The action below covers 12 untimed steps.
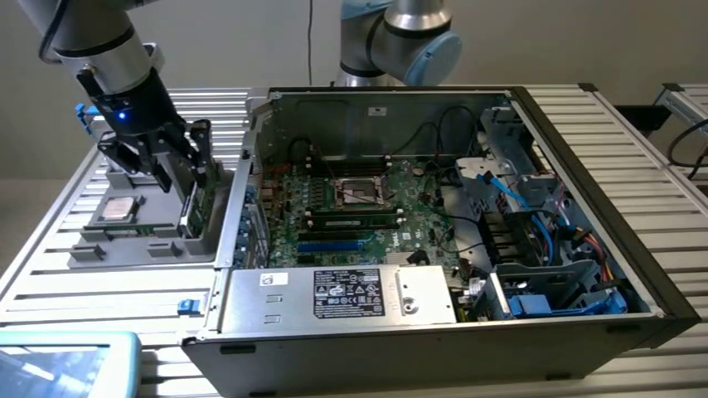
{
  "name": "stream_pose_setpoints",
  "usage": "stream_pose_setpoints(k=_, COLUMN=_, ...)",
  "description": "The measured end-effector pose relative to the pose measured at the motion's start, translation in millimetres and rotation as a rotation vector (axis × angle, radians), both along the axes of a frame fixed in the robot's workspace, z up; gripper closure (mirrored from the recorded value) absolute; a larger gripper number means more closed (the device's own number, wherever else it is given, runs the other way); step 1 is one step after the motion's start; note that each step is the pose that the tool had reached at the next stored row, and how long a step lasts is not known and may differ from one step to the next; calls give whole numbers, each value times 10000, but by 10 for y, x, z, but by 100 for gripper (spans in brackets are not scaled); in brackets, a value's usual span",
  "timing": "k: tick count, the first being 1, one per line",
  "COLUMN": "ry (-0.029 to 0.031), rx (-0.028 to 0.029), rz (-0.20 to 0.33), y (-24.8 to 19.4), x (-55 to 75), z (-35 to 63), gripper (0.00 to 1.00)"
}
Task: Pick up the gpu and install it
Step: 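Pick up the gpu and move the gpu toward the slot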
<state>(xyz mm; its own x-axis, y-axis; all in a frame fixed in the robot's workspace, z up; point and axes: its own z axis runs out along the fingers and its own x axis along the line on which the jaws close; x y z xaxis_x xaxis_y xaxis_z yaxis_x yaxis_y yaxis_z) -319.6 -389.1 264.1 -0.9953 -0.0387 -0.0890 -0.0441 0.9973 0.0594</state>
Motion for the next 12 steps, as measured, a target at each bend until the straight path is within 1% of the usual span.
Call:
stream_pose_setpoints(k=2, ry=1, rx=38, rz=-148, y=-7, x=-1, z=-31, gripper=42)
stream_pose_setpoints(k=5, ry=2, rx=95, rz=-216, y=-7, x=0, z=-84, gripper=42)
stream_pose_setpoints(k=8, ry=1, rx=134, rz=-289, y=-7, x=5, z=-138, gripper=42)
stream_pose_setpoints(k=12, ry=2, rx=246, rz=-388, y=-7, x=26, z=-205, gripper=42)
